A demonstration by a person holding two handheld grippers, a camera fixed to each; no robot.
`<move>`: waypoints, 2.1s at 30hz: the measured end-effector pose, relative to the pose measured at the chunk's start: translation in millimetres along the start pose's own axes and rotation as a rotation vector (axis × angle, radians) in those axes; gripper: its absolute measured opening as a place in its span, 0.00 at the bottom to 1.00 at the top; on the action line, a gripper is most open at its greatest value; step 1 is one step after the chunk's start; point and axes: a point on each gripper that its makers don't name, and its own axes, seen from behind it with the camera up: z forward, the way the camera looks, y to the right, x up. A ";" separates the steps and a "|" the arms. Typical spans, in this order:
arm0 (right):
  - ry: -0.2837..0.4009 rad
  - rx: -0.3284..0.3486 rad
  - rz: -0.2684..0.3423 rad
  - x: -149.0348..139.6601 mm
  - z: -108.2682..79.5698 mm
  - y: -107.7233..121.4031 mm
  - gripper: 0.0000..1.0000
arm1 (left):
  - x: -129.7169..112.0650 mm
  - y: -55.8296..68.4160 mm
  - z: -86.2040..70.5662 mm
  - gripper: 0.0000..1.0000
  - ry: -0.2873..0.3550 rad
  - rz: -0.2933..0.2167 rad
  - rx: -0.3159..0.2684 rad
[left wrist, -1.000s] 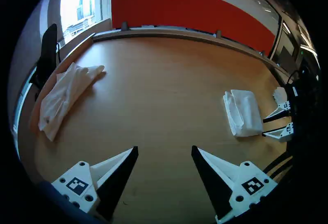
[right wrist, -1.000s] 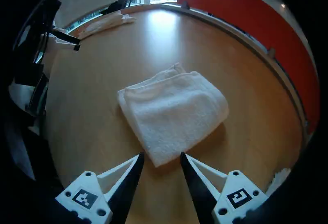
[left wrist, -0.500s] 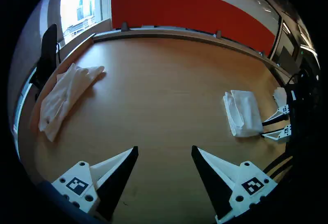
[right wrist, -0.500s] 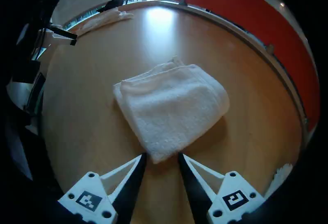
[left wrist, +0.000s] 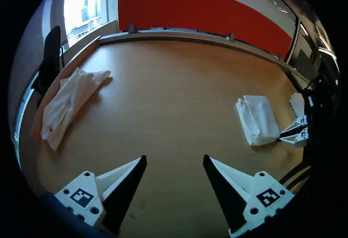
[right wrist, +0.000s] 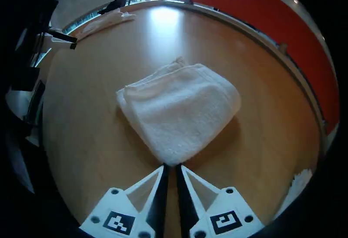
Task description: Fold towel
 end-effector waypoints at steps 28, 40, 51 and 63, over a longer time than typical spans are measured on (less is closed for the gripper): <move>0.107 -0.062 -0.027 61.5 -35.4 22.4 0.04 | 2.4 2.6 -4.3 0.97 0.020 -0.001 -0.012; 0.169 -0.114 -0.061 129.5 -68.9 41.4 0.04 | 13.6 2.6 -9.6 0.97 0.054 -0.003 -0.023; 0.234 -0.175 -0.100 170.7 -111.2 58.4 0.04 | 24.6 3.4 -14.5 0.97 0.081 -0.003 -0.032; 0.218 -0.225 -0.073 155.4 -140.9 95.5 0.04 | 27.7 5.0 -14.4 0.97 0.088 0.000 -0.042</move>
